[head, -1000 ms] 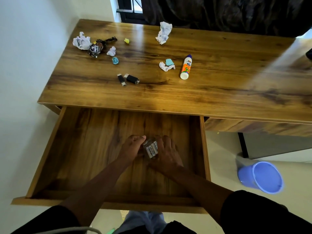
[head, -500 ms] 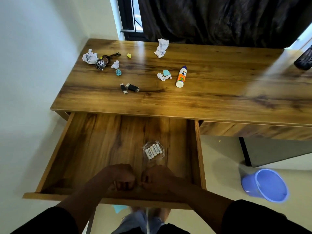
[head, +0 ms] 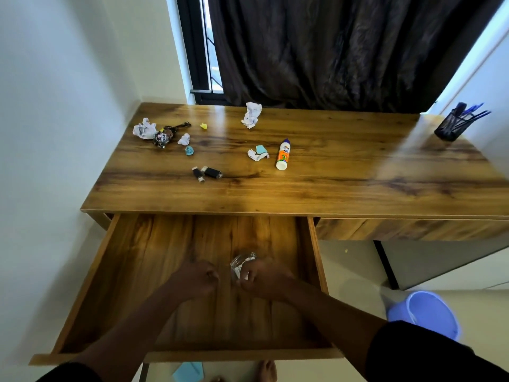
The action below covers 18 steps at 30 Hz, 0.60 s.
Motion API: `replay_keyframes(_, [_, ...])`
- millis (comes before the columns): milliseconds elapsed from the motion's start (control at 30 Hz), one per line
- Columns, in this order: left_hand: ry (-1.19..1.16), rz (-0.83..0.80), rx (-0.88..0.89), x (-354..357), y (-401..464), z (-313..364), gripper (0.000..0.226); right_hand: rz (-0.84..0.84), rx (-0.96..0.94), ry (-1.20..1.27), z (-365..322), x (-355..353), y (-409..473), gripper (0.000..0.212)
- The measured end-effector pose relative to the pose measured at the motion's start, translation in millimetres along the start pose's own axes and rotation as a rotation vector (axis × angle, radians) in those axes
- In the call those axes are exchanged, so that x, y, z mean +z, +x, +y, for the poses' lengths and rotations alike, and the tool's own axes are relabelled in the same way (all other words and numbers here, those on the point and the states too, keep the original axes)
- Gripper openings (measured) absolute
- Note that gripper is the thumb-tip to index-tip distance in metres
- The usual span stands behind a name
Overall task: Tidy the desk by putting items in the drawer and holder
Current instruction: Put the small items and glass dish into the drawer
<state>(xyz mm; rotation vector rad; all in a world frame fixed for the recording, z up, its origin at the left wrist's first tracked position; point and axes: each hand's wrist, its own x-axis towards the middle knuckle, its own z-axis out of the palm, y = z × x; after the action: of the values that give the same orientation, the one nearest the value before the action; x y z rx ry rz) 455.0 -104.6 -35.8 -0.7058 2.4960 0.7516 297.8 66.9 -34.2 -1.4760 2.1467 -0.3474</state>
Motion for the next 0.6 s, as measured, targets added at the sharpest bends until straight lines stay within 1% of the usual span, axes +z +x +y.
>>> replay_keyframes(100, [-0.098,0.148,-0.009,-23,4,5,0.015,0.048,0.029,-0.026,3,-31,9,0.030])
replay_keyframes(233, [-0.161,0.267,-0.024,-59,16,9,0.020,0.140,0.070,0.037,10,-71,29,0.026])
replay_keyframes(333, [-0.173,0.341,-0.040,-82,32,13,0.012,0.198,0.128,0.040,22,-103,51,0.027])
replay_keyframes(367, [-0.174,0.380,-0.045,-91,38,15,0.013,0.219,0.140,0.039,26,-114,61,0.027])
replay_keyframes(433, [-0.155,0.469,-0.044,-109,53,18,0.019,0.269,0.184,0.049,37,-134,80,0.026])
replay_keyframes(533, [-0.151,0.549,-0.085,-130,78,18,0.027,0.360,0.275,0.095,57,-155,109,0.019])
replay_keyframes(600, [-0.147,0.578,-0.106,-141,96,20,0.039,0.445,0.305,0.144,71,-166,127,0.016])
